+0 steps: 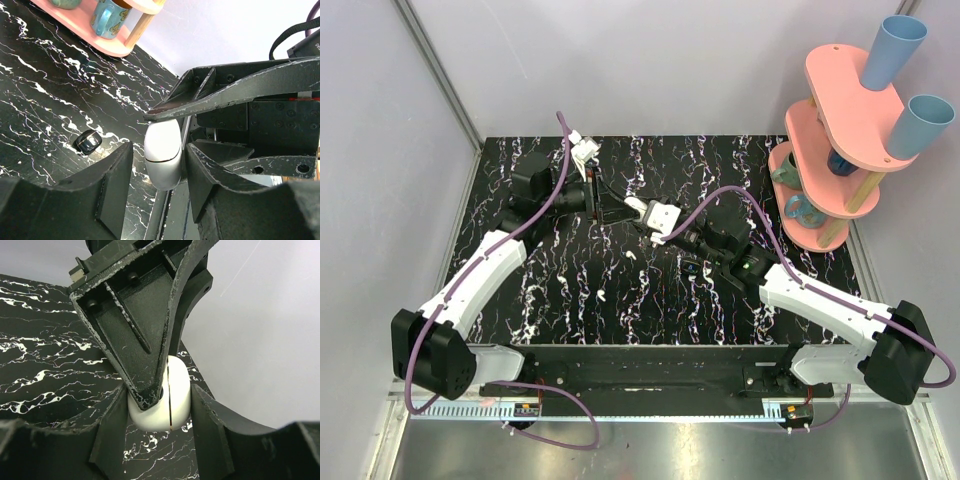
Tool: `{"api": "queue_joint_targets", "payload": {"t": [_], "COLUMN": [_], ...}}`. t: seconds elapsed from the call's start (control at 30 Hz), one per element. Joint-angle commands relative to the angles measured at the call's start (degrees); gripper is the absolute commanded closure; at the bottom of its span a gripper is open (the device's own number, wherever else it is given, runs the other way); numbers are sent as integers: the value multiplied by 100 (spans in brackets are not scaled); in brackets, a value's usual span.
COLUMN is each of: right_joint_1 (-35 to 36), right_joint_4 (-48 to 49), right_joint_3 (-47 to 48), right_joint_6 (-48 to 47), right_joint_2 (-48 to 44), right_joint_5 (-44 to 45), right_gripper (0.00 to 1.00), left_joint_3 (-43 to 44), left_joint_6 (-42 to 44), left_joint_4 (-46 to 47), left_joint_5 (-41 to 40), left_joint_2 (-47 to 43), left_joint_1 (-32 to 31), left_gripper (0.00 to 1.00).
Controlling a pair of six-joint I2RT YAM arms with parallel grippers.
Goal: Insert the wireless bluetooth earbuds into the charging case
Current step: Pass from the right arm to the left
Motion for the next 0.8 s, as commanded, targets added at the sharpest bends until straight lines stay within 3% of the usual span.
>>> {"api": "queue_joint_targets", "payload": {"t": [0.0,0.2,0.27,0.33,0.43,0.5,0.53,0.67,0.77], "right_joint_1": [-26,-34,-34,-26,-34,-25,-25,-34,-34], "right_joint_4": [307,333,333,359,473,535,588,825,878], "right_joint_3": [51,34,34,42,42,34,42,16,16], "right_joint_6": [-84,-75,-92,-84,-5,22,57,250,312], "right_joint_2": [-93,-93,-93,-102,-119,-146,-163,-251,-356], "right_joint_5": [-58,-58,-66,-67,-5,83,118,442,679], "right_gripper": [73,73,72,65,50,40,29,10,5], "left_joint_3": [258,249,240,240,214,153,135,-31,-277], "left_joint_6": [76,120,138,155,252,340,366,629,762], "left_joint_4": [95,59,51,42,42,33,33,33,296], "left_joint_5": [-61,-8,18,18,-8,-69,-139,-482,-877], "left_joint_2": [7,-2,16,24,16,-10,-45,-239,-520], "left_joint_1": [-21,-21,-21,-21,-29,-29,-29,-29,-29], "left_gripper": [53,68,77,90,100,100,100,100,100]}}
